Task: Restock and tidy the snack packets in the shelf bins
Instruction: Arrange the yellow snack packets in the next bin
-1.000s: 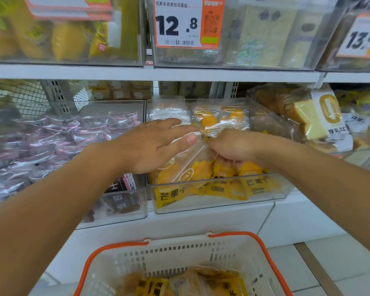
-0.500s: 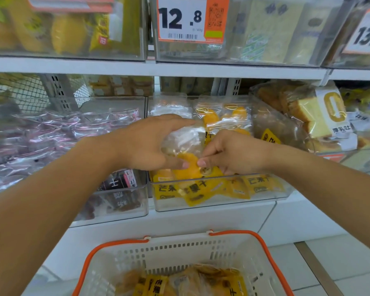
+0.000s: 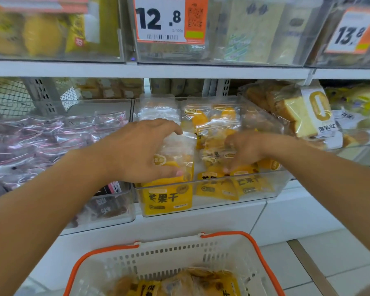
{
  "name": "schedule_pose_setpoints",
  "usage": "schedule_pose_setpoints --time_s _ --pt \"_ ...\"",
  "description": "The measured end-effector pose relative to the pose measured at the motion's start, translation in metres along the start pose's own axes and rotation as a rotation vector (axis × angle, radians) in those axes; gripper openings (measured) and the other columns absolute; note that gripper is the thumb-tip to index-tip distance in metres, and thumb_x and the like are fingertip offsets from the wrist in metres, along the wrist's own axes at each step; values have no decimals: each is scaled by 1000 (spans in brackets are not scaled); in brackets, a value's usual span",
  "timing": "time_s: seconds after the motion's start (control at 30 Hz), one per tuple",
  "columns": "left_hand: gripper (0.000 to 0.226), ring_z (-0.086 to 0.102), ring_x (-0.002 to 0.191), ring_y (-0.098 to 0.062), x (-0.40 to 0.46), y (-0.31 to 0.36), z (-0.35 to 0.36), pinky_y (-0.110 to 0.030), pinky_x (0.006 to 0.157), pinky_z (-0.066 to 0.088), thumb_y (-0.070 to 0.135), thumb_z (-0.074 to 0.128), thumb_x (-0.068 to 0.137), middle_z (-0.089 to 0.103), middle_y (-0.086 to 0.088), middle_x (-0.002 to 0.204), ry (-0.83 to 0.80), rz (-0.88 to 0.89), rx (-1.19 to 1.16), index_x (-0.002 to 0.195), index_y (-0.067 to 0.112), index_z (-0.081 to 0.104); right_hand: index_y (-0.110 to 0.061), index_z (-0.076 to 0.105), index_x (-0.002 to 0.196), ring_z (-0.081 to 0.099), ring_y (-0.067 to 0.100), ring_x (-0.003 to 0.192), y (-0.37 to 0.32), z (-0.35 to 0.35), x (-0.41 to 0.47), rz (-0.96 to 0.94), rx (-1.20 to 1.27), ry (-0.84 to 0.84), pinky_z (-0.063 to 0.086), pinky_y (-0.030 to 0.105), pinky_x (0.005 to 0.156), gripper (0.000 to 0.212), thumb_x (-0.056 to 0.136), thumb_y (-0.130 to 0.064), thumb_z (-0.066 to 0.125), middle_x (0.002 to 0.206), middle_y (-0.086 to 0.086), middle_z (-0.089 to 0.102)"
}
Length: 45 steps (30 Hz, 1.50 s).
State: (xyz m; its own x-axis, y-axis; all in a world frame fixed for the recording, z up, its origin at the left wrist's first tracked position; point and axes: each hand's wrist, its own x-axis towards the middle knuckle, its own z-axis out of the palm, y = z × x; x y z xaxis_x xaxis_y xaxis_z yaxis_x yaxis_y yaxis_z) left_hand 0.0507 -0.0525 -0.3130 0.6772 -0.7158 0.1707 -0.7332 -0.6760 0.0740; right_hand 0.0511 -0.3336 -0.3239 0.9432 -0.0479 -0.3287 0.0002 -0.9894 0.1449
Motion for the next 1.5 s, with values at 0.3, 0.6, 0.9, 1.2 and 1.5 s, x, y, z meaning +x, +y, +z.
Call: schedule_pose_setpoints --time_s 0.3,0.6,0.9,1.2,1.5 --pt "97 41 114 -18 10 -3 8 -38 98 41 93 39 65 37 10 126 -34 -78 116 149 50 18 -11 51 138 70 26 81 -5 19 10 62 93 -27 64 42 64 60 85 -33 68 114 8 64" --pt "62 46 104 -17 9 -9 3 -37 91 44 79 49 73 43 9 114 57 -111 -6 104 26 50 -11 69 94 58 23 66 17 -11 -7 49 622 142 53 28 49 18 94 -6 51 85 9 64" --pt "51 42 114 -11 5 -22 -6 -22 91 34 67 78 61 40 9 125 -40 -101 -142 87 30 55 -2 71 101 70 23 77 40 3 -15 -189 743 -201 55 23 61 25 77 -1 80 92 16 74" --pt "48 44 106 -14 7 -24 -4 -27 91 38 68 76 64 42 4 114 -14 -107 -107 77 30 49 -8 60 92 54 21 74 15 -88 -61 -627 544 291 50 38 66 59 83 -66 64 87 30 59" --pt "44 42 108 -14 6 -27 -3 -32 98 39 71 65 66 40 6 111 -18 -119 -138 73 36 41 -15 56 95 62 6 59 -11 -100 -88 -692 538 455 52 13 54 16 91 -29 52 73 16 62"
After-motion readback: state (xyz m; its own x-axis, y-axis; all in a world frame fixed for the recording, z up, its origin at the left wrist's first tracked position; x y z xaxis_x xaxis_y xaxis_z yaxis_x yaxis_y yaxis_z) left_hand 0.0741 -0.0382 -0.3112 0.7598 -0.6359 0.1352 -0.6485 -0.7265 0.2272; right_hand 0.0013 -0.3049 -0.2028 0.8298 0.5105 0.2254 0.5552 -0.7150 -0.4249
